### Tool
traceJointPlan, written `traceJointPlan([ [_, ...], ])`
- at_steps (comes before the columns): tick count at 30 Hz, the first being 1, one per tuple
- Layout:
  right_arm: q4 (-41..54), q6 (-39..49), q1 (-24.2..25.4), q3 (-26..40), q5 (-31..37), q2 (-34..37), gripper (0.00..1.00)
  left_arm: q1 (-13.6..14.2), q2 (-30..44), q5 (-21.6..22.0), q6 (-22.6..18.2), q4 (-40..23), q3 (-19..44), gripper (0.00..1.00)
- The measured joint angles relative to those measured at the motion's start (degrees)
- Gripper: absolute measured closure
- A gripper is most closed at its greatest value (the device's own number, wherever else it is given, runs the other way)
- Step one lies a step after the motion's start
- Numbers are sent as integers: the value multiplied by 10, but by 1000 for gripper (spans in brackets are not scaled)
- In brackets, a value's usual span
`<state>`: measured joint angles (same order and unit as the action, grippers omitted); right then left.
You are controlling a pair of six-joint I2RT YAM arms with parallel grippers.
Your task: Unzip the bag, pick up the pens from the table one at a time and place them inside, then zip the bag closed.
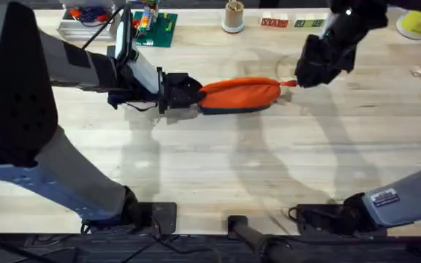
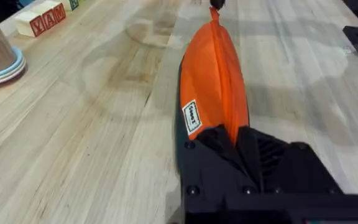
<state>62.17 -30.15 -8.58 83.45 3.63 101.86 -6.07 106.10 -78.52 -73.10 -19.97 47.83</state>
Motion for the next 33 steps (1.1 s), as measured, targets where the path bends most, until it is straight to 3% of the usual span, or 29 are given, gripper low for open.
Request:
traceJointPlan([
  [7, -3, 0, 30, -18, 56, 0, 971, -1, 0, 1, 0, 0, 0, 959],
  [22, -2, 15, 28, -18, 70, -5, 971, -1, 0, 1, 0, 0, 0, 959],
  [27, -6, 42, 28, -18, 42, -60, 972, -1, 0, 1, 0, 0, 0, 959],
  [33, -8, 105, 28, -17, -49, -137, 971, -1, 0, 1, 0, 0, 0, 959],
])
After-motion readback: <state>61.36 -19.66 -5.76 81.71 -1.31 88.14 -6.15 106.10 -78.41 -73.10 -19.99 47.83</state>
